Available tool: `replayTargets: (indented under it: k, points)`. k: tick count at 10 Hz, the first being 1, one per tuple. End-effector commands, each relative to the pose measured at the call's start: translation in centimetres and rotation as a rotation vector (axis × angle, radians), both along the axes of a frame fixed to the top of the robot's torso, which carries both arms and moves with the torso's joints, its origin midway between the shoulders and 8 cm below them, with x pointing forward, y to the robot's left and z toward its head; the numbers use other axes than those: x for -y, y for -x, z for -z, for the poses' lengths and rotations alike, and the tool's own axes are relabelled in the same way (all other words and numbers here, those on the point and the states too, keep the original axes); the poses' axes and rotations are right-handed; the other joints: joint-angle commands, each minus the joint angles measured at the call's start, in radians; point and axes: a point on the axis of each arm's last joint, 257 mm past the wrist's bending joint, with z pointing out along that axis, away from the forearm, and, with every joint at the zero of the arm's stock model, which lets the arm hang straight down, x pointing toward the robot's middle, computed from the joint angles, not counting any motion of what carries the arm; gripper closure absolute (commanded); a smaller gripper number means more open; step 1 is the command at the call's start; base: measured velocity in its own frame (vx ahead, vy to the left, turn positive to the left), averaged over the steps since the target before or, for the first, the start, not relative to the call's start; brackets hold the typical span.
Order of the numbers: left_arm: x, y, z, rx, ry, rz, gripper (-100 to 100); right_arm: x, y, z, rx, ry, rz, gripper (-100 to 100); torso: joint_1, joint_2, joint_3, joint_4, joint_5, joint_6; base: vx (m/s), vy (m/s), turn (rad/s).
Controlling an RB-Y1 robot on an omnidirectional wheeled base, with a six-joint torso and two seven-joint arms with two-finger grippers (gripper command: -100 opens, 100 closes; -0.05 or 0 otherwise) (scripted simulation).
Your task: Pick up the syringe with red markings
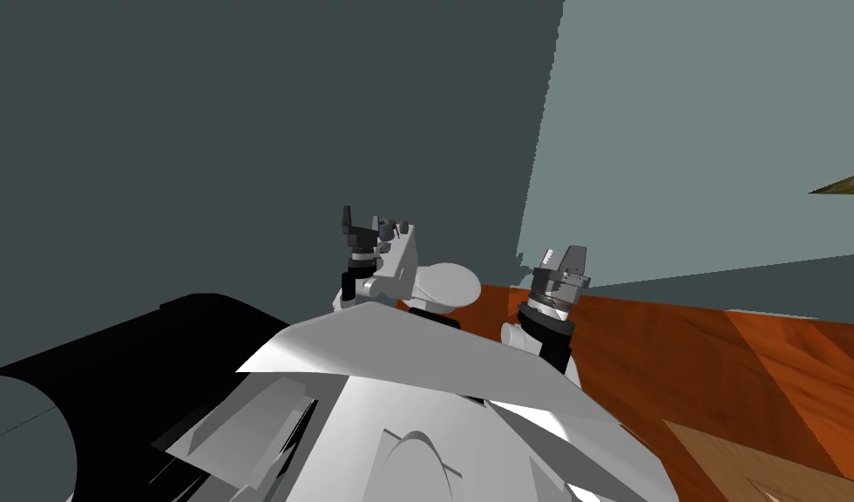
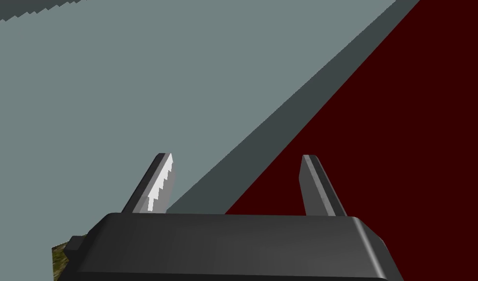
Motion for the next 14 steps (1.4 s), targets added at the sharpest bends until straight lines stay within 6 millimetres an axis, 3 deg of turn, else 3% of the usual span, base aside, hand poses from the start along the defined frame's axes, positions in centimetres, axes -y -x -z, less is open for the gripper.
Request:
replayTargets:
  k: [1,7,14]
  points:
    - [0.0,0.0,0.0,0.000,0.000,0.000,-100,0.0,0.0,0.0,0.000,0.000,0.000,0,0.000,0.000,0.000,0.000,0.000,0.000,0.010,-0.014,0.041]
    - [-2.6,-0.2,2.7,-0.073,0.191,0.038,-100,0.0,0.0,0.0,0.000,0.000,0.000,0,-0.002,-0.002,-0.001,-0.001,-0.001,0.000,0.030,-0.041,0.117]
    - [-2.7,-0.2,2.7,-0.072,0.199,0.040,-100,0.0,0.0,0.0,0.000,0.000,0.000,0,0.001,0.000,0.000,0.000,0.000,0.000,0.003,-0.004,0.011]
